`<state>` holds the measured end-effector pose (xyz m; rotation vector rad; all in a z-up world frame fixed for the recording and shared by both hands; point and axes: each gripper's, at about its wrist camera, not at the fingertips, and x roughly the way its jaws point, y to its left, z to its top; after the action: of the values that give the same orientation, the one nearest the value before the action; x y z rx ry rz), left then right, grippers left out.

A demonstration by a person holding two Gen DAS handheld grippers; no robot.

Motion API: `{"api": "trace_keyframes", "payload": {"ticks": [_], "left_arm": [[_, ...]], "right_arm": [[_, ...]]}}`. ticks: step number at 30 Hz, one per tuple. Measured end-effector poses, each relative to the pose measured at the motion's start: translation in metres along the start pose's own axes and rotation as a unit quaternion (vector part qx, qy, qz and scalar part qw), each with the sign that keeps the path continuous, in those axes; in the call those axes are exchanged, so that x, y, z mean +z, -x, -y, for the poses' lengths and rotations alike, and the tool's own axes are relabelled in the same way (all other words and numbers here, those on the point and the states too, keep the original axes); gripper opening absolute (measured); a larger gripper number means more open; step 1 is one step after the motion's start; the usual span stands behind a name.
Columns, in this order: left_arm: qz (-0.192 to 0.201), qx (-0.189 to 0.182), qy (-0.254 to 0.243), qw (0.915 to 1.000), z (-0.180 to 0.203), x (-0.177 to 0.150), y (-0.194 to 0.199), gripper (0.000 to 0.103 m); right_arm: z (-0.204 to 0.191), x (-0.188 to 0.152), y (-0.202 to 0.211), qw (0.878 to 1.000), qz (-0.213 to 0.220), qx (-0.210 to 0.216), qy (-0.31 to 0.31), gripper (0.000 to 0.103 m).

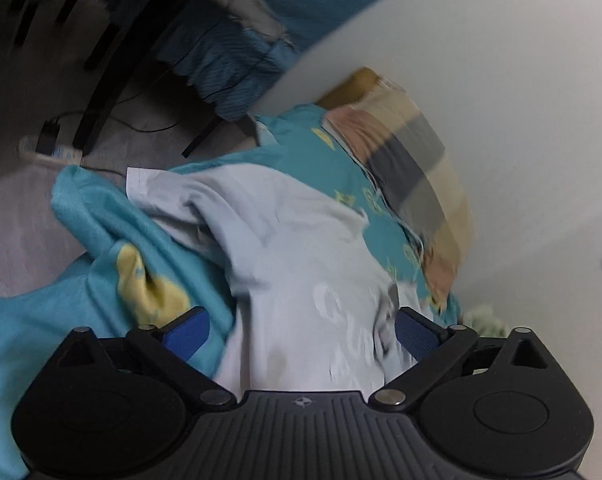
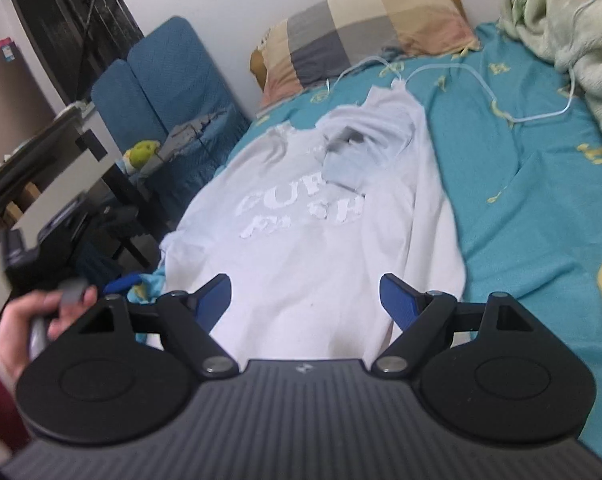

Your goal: Fold clothes

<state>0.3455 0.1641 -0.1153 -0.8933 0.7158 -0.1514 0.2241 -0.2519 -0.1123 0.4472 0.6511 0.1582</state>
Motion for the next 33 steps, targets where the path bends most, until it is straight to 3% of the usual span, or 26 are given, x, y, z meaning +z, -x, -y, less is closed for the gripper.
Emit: {"api": "trace_keyframes", "payload": {"ticks": [3, 6, 11, 14, 15, 17, 19, 23, 26, 31, 33], "left_arm": [[-0.003, -0.001, 0.04, 0.9992, -0.017, 0.018, -0.036, 0.099], [0.001, 0.026, 0.063, 0.9977, -0.028, 0.031, -0.067, 0.097], [0.052, 0.065, 0.077, 0.9936, -0.038, 0.055, -0.096, 0.095], [0.084, 0.09, 0.064, 0.9903, -0.036, 0.071, -0.107, 0.067], [0.095, 0.103, 0.038, 0.9894, -0.031, 0.074, -0.109, 0.049], [0.118, 0.125, -0.039, 0.9843, -0.013, 0.079, -0.11, 0.033], [0.131, 0.138, -0.105, 0.9762, 0.013, 0.078, -0.108, 0.008], [0.142, 0.139, -0.241, 0.95, 0.08, 0.068, -0.11, 0.007], [0.139, 0.109, -0.33, 0.9274, 0.142, 0.046, -0.12, 0.006], [0.101, 0.039, -0.46, 0.8814, 0.238, -0.023, -0.159, 0.005], [0.071, 0.015, -0.492, 0.8675, 0.262, -0.058, -0.182, 0.005]], "right_arm": [[0.007, -0.001, -0.018, 1.0, -0.02, 0.002, -0.015, 0.083], [0.015, -0.002, -0.033, 0.999, -0.037, 0.002, -0.039, 0.083], [0.027, -0.003, -0.042, 0.996, -0.046, 0.002, -0.072, 0.083], [0.031, -0.002, -0.043, 0.995, -0.045, 0.003, -0.085, 0.083], [0.031, -0.002, -0.043, 0.995, -0.045, 0.003, -0.086, 0.083], [0.031, 0.001, -0.042, 0.995, -0.042, 0.005, -0.085, 0.083], [0.031, 0.005, -0.036, 0.996, -0.028, 0.006, -0.086, 0.083], [0.031, 0.01, -0.025, 0.996, -0.013, 0.005, -0.087, 0.083], [0.035, 0.011, -0.019, 0.995, -0.011, 0.005, -0.096, 0.083], [0.047, 0.016, -0.009, 0.993, 0.004, -0.002, -0.118, 0.083], [0.054, 0.019, -0.005, 0.992, 0.011, -0.008, -0.128, 0.083]]}}
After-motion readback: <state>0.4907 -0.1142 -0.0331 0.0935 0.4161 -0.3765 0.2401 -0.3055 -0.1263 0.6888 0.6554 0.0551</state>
